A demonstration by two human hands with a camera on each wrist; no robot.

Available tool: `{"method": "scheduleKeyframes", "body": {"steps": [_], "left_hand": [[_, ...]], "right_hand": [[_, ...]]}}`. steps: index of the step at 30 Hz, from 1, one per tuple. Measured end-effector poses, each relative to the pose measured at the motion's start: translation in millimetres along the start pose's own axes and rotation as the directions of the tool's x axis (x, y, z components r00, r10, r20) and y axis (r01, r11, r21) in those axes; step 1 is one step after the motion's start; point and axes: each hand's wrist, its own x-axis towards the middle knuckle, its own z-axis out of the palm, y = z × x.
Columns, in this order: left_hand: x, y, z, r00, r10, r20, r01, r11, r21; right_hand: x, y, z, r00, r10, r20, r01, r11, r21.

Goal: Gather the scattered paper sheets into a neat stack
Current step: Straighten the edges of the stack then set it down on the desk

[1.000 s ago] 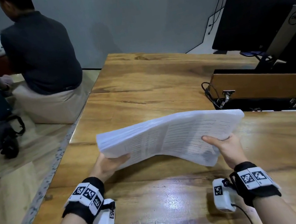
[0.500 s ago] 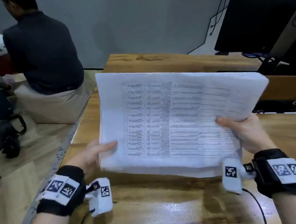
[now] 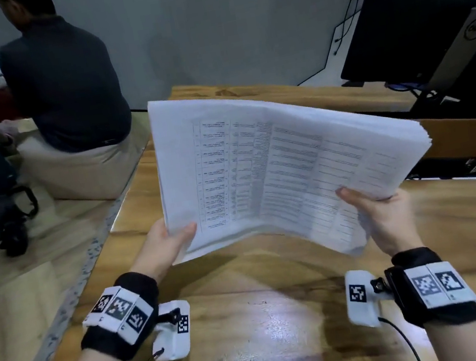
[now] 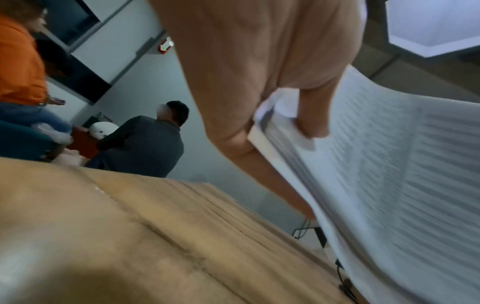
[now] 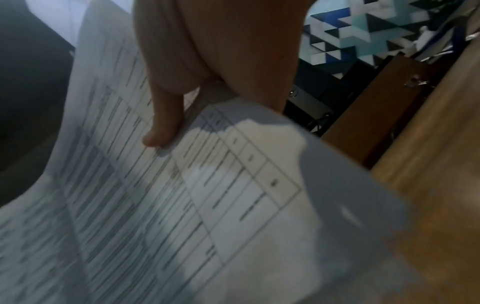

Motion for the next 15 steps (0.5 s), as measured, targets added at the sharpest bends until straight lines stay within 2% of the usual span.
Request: {"method": "scheduleKeyframes", "body": {"steps": [3, 5, 8, 15], "left_hand": [[-3, -8, 12, 0.995, 0.002, -0.095, 0.0, 1.0, 0.019], [-6, -18, 17, 0.995, -0.015, -0.098, 0.018, 0.999, 0.03], [-10, -26, 19, 0.993, -0.017, -0.117, 0.015, 1.0, -0.022], [-7, -23, 17, 0.996, 0.007, -0.085, -0.013, 0.997, -0.075]], "right_hand": [[-9, 14, 7, 1.0, -0.014, -0.015, 0.014, 1.0, -0.008], [-14, 31, 6, 0.997, 0.048, -0.052, -0.049, 0.999, -0.006], [-21, 60, 2, 0.985, 0.17, -0.019, -0.171, 0.981, -0.094], [-17, 78, -5, 0.966, 0.258, 0.012, -0.255, 0.959, -0.121]]}}
